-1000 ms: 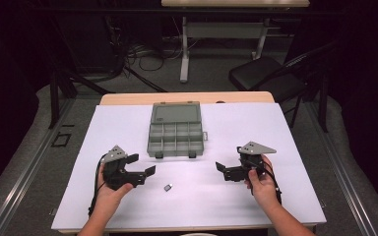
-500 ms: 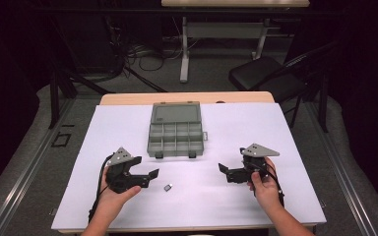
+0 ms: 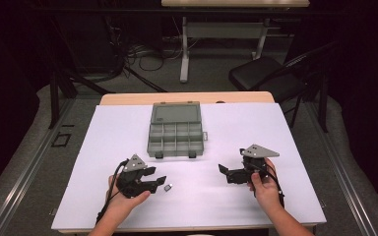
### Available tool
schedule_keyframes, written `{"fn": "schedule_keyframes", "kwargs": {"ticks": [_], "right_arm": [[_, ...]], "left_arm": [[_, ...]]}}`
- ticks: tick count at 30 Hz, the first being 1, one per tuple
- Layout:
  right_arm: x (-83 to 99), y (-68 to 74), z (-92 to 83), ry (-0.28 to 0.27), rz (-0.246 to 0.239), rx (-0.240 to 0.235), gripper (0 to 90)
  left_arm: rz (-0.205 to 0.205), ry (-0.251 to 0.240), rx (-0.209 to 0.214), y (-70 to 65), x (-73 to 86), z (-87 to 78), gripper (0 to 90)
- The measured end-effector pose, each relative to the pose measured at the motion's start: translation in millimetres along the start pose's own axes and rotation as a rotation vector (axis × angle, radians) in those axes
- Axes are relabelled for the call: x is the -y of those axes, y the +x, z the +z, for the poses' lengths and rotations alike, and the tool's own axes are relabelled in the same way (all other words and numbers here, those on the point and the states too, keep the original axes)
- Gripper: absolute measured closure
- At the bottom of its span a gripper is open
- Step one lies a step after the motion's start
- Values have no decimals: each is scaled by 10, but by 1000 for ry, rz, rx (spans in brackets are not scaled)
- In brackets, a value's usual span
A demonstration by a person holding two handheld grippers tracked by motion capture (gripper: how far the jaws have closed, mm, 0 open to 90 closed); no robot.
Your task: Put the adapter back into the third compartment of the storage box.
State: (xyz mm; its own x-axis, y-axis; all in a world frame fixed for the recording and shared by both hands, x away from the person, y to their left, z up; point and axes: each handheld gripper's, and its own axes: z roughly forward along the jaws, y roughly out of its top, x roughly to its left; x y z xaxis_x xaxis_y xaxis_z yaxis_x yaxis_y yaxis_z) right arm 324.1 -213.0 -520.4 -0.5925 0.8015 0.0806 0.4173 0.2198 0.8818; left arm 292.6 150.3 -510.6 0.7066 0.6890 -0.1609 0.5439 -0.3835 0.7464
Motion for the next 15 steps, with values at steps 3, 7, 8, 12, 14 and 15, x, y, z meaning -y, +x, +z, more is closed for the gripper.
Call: {"fn": "schedule_keyframes", "kwargs": {"ticks": [3,7,8,12,14,15], "right_arm": [[6,3,1,3,2,-2,0],[12,9,0,9,-3,-3,0],[13,8,2,9,-3,-3,0],[16,6,6,11,-5,-5,0],[19,5,12,6,0,-11,0],[19,5,12,6,0,-11,0]], "left_arm": [[10,32,1,-63,18,105,540],[19,82,3,-122,41,222,562],[21,89,-4,-129,44,241,565],[21,108,-6,-124,51,271,570],[16,125,-23,-100,58,288,602],[16,125,-23,-100,58,288,611]]}}
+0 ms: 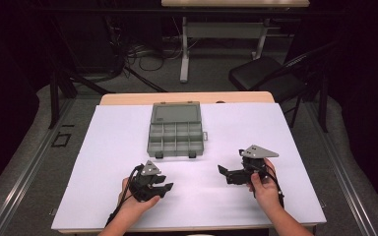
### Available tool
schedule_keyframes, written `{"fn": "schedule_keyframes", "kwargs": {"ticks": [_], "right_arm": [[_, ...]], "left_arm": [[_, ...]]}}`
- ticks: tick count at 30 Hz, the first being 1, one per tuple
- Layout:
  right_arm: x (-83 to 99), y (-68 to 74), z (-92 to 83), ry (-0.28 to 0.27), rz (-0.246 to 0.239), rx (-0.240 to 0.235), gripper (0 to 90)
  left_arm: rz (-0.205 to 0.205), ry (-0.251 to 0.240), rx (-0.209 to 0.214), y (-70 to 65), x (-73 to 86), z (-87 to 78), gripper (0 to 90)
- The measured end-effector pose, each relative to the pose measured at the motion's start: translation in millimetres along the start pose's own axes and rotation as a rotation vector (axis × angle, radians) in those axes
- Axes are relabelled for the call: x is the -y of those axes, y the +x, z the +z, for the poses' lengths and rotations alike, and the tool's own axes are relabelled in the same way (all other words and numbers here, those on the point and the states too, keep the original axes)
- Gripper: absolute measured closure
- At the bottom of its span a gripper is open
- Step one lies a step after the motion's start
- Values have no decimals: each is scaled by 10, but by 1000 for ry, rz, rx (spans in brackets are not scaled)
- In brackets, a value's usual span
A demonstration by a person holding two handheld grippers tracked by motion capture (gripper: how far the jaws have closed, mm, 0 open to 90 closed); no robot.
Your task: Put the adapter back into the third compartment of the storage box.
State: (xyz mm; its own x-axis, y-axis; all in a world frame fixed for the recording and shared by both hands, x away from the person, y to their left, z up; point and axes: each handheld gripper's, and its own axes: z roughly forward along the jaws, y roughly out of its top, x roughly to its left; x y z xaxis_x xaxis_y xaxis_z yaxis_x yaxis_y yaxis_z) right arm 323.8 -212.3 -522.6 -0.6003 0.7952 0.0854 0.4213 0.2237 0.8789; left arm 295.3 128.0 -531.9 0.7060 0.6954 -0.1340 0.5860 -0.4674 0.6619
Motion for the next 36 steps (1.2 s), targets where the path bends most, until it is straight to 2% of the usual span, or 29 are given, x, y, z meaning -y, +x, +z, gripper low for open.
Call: {"fn": "schedule_keyframes", "kwargs": {"ticks": [5,15,26,34,36], "right_arm": [[2,5,-2,-4,9,-3,0],[9,7,15,-3,12,-13,0],[28,7,48,3,10,23,0],[31,-8,49,10,13,20,0],[33,-10,49,12,14,21,0]], "left_arm": [[-17,15,4,26,11,38,629],[2,66,-3,13,10,124,679],[10,78,-13,3,18,174,705],[16,92,-22,0,27,199,735],[27,95,-25,2,27,200,741]]}}
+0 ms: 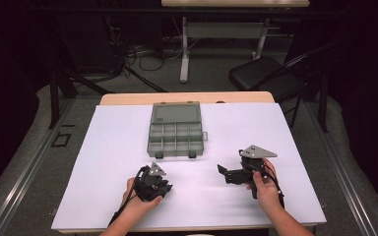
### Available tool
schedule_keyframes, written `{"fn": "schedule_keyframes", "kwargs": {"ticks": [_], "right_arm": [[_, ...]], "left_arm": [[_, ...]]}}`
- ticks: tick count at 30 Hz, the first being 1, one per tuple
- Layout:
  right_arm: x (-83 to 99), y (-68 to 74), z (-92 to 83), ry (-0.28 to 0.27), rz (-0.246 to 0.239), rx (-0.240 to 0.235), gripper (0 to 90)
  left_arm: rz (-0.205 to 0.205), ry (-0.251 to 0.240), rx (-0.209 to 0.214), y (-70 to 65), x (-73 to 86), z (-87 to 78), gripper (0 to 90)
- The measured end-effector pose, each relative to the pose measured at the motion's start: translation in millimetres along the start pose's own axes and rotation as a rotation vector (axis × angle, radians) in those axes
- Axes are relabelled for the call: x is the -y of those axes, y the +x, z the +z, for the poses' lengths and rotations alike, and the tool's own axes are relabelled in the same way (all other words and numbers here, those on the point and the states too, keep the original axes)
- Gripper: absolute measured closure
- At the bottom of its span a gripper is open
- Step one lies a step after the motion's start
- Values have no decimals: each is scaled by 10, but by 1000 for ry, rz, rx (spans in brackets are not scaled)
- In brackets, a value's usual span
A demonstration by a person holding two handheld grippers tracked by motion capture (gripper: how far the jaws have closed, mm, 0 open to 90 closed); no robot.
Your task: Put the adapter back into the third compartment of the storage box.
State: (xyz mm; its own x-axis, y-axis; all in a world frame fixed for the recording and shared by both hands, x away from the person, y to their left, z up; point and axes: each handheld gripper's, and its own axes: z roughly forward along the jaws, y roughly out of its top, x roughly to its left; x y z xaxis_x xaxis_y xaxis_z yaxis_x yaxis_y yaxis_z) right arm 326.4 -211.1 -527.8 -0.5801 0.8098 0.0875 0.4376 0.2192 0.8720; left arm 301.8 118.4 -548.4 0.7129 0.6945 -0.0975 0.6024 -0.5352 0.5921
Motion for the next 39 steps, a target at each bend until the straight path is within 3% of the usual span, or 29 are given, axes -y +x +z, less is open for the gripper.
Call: {"fn": "schedule_keyframes", "kwargs": {"ticks": [22,30,39], "right_arm": [[17,-34,15,2,23,-7,0],[22,-55,12,4,31,-11,0],[22,-52,20,7,30,-11,0]], "left_arm": [[18,-12,9,23,2,-24,766],[-15,-47,5,87,6,-87,766],[-19,-60,0,120,-1,-131,767]]}}
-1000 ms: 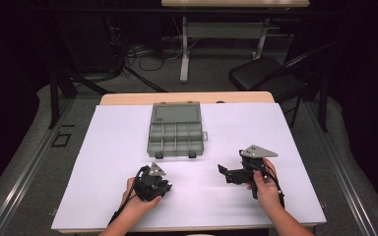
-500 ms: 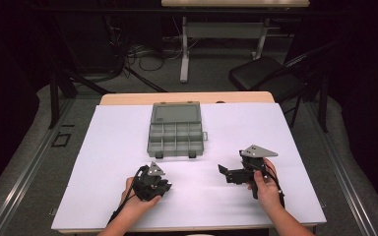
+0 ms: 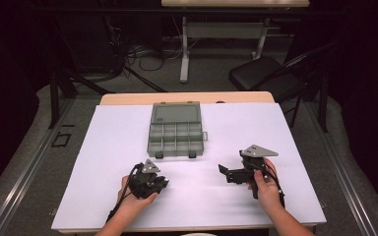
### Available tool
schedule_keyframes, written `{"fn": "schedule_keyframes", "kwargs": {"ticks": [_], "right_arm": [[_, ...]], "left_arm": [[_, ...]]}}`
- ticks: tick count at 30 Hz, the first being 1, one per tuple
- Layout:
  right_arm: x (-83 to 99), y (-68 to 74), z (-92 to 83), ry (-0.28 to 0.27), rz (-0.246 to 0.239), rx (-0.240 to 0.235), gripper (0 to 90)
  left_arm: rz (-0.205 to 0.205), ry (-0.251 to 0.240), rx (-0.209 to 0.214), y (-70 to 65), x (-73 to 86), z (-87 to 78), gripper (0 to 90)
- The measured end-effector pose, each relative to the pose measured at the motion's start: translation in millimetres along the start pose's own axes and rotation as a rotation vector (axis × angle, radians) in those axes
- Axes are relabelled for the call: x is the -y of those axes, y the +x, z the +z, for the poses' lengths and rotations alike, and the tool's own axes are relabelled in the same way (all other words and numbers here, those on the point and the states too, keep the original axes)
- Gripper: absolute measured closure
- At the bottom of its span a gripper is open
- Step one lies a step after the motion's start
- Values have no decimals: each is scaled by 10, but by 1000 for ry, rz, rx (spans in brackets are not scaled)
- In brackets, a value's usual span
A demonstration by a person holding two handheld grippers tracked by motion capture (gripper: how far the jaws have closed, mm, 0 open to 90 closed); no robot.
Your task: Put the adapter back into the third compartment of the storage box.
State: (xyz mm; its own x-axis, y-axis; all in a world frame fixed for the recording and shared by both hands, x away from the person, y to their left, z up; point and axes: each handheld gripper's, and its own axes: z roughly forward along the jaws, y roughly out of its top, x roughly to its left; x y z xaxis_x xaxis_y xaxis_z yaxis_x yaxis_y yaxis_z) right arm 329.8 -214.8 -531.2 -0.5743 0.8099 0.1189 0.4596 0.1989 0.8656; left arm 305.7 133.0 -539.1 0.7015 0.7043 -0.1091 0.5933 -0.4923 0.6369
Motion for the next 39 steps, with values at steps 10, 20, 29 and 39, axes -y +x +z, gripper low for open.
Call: {"fn": "schedule_keyframes", "kwargs": {"ticks": [10,20,29,39], "right_arm": [[-25,-31,-43,-18,10,12,0],[-15,-56,-39,-10,26,9,0],[-10,-79,-39,-11,30,9,0],[-7,-83,-35,-10,32,5,0]], "left_arm": [[-11,-43,17,67,-246,-198,767],[-18,-51,29,172,-724,-200,767],[-60,-57,9,336,-1045,-218,768],[-95,-71,-48,468,-1322,-247,767]]}}
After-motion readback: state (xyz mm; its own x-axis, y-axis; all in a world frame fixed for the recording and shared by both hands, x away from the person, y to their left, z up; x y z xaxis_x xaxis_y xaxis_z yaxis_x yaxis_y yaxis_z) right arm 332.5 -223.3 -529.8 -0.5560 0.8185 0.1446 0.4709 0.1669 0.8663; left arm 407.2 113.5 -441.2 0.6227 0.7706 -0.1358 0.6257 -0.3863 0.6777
